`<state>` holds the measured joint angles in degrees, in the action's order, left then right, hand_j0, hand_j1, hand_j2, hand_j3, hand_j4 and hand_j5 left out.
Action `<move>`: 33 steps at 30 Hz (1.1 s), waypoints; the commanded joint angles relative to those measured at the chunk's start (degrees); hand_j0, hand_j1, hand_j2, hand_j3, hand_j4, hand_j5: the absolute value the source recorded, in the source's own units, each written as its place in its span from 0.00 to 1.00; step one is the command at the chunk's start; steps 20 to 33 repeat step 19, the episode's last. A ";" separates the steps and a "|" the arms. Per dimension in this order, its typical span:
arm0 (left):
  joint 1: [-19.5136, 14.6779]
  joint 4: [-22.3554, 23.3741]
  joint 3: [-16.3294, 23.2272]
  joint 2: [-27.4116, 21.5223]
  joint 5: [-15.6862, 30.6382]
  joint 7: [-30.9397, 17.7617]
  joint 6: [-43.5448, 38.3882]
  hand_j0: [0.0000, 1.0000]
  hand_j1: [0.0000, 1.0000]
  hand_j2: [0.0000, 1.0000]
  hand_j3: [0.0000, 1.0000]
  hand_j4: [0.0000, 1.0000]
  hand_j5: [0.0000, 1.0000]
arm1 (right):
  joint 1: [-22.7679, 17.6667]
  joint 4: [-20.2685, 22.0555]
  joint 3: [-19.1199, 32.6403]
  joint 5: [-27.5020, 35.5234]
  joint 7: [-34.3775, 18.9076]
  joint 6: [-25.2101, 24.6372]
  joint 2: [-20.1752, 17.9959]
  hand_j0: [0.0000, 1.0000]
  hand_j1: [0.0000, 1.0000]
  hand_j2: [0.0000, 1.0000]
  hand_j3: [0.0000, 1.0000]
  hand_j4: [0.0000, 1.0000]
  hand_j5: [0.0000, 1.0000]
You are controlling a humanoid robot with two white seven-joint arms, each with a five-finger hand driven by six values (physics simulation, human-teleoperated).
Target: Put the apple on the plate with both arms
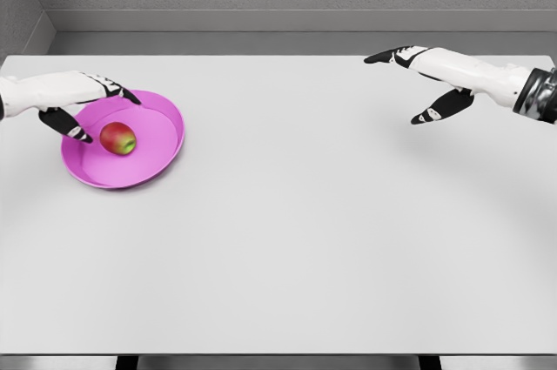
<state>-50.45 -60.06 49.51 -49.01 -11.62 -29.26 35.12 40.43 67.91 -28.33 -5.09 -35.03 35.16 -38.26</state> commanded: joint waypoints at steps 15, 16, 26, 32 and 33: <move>-0.62 13.47 -7.32 0.50 2.66 0.17 -0.12 1.00 1.00 1.00 1.00 1.00 1.00 | -0.18 0.12 0.03 0.43 0.03 -0.16 -0.06 1.00 1.00 1.00 1.00 1.00 1.00; -0.70 14.26 -7.32 0.50 2.66 0.17 -0.12 1.00 1.00 1.00 1.00 1.00 1.00 | -0.18 0.12 0.03 0.43 0.03 -0.16 0.03 1.00 1.00 1.00 1.00 1.00 1.00; -0.62 14.70 -7.32 0.50 2.66 0.25 -0.12 1.00 1.00 1.00 1.00 1.00 1.00 | -0.18 0.12 -0.06 0.43 0.03 -0.16 0.03 1.00 1.00 1.00 1.00 1.00 1.00; -0.62 14.70 -7.32 0.50 2.66 0.25 -0.12 1.00 1.00 1.00 1.00 1.00 1.00 | -0.18 0.12 -0.06 0.43 0.03 -0.16 0.03 1.00 1.00 1.00 1.00 1.00 1.00; -0.62 14.70 -7.32 0.50 2.66 0.25 -0.12 1.00 1.00 1.00 1.00 1.00 1.00 | -0.18 0.12 -0.06 0.43 0.03 -0.16 0.03 1.00 1.00 1.00 1.00 1.00 1.00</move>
